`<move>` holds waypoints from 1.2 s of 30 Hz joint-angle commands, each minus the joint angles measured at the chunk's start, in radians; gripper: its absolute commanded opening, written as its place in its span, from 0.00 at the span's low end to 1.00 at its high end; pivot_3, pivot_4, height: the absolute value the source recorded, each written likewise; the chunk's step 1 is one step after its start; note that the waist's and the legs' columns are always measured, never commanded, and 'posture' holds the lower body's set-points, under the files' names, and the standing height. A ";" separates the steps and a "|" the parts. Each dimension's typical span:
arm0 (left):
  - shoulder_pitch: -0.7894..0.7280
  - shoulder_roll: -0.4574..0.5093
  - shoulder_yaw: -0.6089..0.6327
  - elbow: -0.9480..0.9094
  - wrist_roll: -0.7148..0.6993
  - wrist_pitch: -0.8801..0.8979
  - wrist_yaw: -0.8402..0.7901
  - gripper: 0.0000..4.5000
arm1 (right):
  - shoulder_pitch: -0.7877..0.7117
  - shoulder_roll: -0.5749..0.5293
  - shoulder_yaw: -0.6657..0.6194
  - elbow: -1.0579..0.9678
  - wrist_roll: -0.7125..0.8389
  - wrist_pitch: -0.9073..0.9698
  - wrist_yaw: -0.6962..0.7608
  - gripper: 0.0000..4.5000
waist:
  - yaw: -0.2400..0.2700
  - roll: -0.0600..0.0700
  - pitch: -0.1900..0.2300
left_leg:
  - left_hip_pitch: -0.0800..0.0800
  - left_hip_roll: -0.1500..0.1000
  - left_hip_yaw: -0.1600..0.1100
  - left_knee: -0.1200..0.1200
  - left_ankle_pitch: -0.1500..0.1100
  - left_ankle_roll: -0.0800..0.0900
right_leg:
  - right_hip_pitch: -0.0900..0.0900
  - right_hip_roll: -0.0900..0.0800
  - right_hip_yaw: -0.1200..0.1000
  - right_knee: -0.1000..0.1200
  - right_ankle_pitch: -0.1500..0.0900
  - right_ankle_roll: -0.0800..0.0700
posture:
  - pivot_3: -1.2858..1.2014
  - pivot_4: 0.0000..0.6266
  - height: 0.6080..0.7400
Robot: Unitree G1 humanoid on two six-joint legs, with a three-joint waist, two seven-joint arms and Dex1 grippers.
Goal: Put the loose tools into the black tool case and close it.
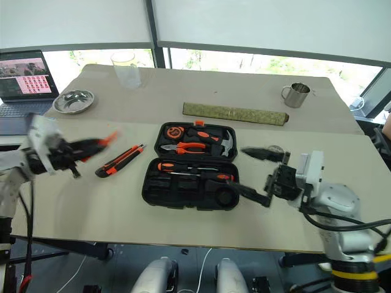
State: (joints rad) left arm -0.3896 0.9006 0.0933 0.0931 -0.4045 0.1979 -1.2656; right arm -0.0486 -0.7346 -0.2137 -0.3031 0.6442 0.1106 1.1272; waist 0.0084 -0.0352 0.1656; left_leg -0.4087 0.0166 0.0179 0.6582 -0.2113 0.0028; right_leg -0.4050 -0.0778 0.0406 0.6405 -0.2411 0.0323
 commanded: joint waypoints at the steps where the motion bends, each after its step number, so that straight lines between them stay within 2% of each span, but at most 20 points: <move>1: -0.087 -0.031 -0.144 -0.044 0.066 -0.030 -0.086 0.10 | 0.036 -0.054 -0.035 -0.023 -0.004 0.037 0.024 1.00 | -0.001 0.000 0.000 | 0.000 0.002 0.001 0.000 0.000 0.000 | -0.001 0.001 0.000 0.000 0.000 0.000 | 0.52 0.24 1.00; 4: -0.172 -0.071 -0.283 -0.014 0.205 -0.057 -0.080 0.10 | 0.064 -0.073 -0.034 -0.033 -0.016 0.068 0.003 1.00 | -0.004 0.000 0.000 | -0.002 0.001 0.001 0.001 0.000 0.000 | -0.001 0.006 0.000 0.000 -0.001 0.000 | 0.52 0.24 1.00; 9: -0.254 -0.157 -0.383 0.063 0.306 -0.087 -0.060 0.10 | 0.092 -0.058 -0.032 -0.080 -0.011 0.076 -0.023 1.00 | -0.010 0.000 0.000 | -0.003 0.000 0.001 0.002 0.000 0.001 | -0.001 0.007 0.002 0.001 -0.002 0.002 | 0.52 0.24 1.00; 15: -0.301 -0.206 -0.432 0.107 0.372 -0.083 -0.049 0.10 | 0.118 -0.041 -0.030 -0.120 -0.008 0.084 -0.050 1.00 | -0.013 0.000 0.000 | -0.004 0.000 0.000 0.003 0.000 0.001 | -0.002 0.007 0.001 0.001 -0.002 0.003 | 0.52 0.24 1.00; 24: -0.325 -0.265 -0.449 0.110 0.388 -0.040 -0.053 0.10 | 0.126 -0.024 -0.016 -0.142 -0.007 0.096 -0.074 1.00 | -0.007 -0.001 0.000 | -0.004 -0.002 -0.001 0.003 0.000 0.001 | -0.001 0.006 0.001 0.001 -0.001 0.004 | 0.52 0.24 1.00; 36: -0.323 -0.259 -0.496 0.088 0.486 0.054 -0.027 0.10 | 0.113 -0.018 -0.002 -0.149 -0.002 0.113 -0.077 1.00 | -0.009 0.000 0.000 | -0.004 -0.001 -0.001 0.003 0.000 0.001 | -0.001 0.006 0.001 0.001 -0.002 0.004 | 0.52 0.24 1.00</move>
State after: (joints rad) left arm -0.7136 0.6331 -0.3797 0.1811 0.0433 0.2192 -1.3083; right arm 0.0799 -0.7572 -0.2074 -0.4213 0.6227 0.2196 1.0578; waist -0.0002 -0.0356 0.1658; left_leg -0.4118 0.0152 0.0170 0.6616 -0.2116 0.0039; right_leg -0.4053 -0.0715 0.0417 0.6415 -0.2426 0.0365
